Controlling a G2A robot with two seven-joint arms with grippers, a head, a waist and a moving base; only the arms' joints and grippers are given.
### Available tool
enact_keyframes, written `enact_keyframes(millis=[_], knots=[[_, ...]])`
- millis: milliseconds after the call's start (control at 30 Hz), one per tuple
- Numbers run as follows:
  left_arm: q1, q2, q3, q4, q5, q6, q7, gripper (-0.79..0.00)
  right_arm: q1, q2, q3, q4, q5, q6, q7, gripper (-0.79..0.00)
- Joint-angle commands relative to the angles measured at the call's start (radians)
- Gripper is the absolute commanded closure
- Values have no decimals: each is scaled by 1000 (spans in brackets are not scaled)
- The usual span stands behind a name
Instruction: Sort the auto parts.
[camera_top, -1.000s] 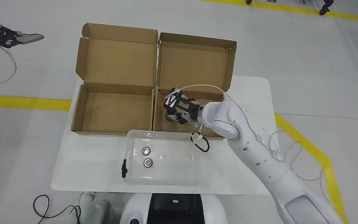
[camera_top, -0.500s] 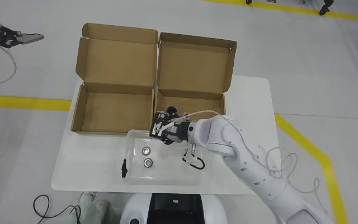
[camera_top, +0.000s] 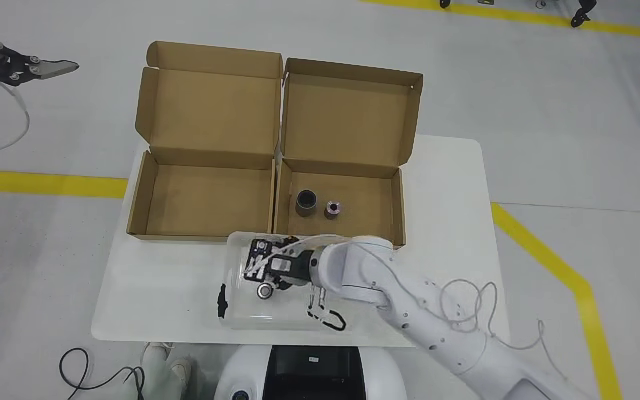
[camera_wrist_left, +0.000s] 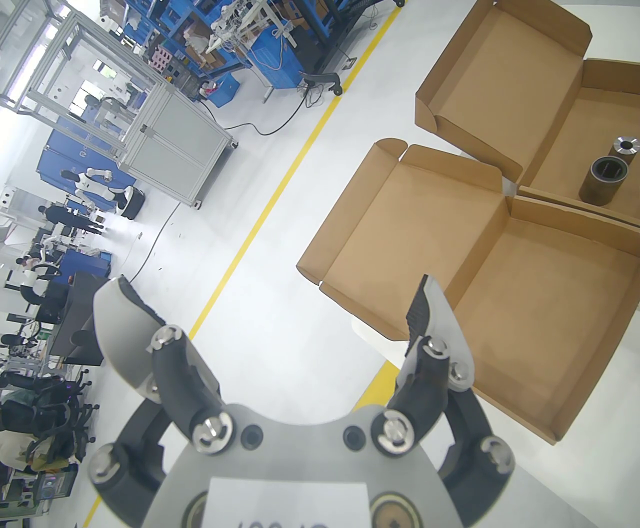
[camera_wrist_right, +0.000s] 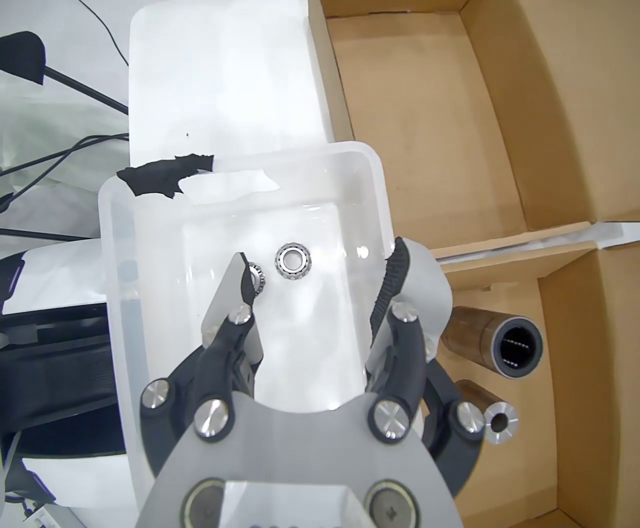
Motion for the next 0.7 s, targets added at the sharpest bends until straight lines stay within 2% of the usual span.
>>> enact_keyframes(millis=[0,367,567,667], knots=[[0,0,0,0,0,0,0,-785,0,-4,-11,4,-4,7,3,-471],[0,0,0,0,0,0,0,-785,18,-43,-93,113,-7,66,50,-425],[0,0,0,0,0,0,0,-785,46,-68,-118,181,-4,86,36,-406],[0,0,0,0,0,0,0,-785,59,-82,-131,213,-5,95,27,-422]])
